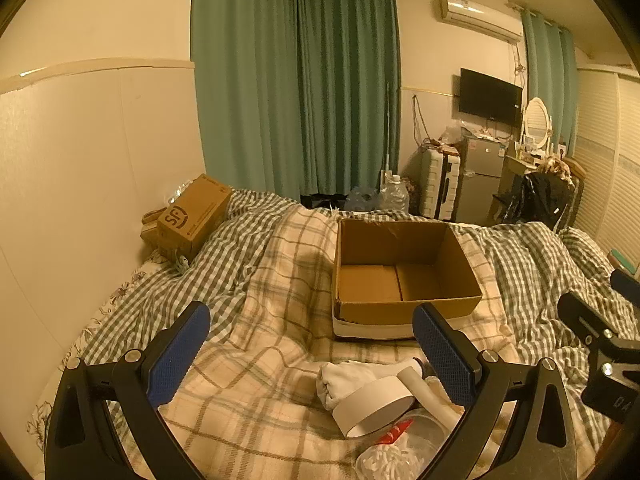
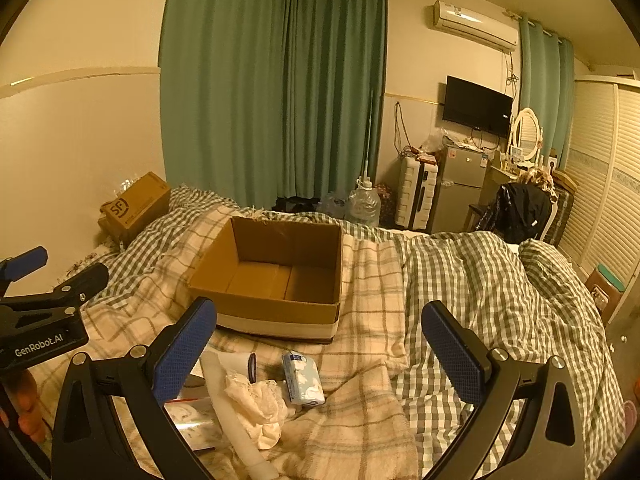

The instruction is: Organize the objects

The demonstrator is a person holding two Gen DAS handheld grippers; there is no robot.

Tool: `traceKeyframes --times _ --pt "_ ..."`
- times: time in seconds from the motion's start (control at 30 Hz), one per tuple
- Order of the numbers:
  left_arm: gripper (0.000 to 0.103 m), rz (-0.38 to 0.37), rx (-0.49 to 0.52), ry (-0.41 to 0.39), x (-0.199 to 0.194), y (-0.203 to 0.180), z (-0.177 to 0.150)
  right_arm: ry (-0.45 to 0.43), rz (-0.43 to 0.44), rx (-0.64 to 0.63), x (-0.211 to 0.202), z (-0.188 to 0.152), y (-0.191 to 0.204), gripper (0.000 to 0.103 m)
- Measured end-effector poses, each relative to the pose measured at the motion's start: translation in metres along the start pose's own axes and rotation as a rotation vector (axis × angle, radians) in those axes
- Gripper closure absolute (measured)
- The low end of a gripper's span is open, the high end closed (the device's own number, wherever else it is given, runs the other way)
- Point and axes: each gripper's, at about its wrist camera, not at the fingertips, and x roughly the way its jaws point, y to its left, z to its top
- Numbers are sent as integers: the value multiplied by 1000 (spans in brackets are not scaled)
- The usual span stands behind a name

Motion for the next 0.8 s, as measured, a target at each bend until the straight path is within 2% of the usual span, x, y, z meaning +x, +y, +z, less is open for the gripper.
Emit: traceKeyframes --times 0.13,0.33,0.6,0.8 --pt "0 -3 5 31 1 3 0 2 13 -10 -7 5 1 0" --pt "0 -11 2 121 18 10 -11 65 20 -46 -1 -2 7 0" --pt "0 -21 5 265 57 9 -42 209 56 -65 41 -30 15 1" --pt "0 -49 49 327 79 -5 -62 328 97 -65 78 -51 20 9"
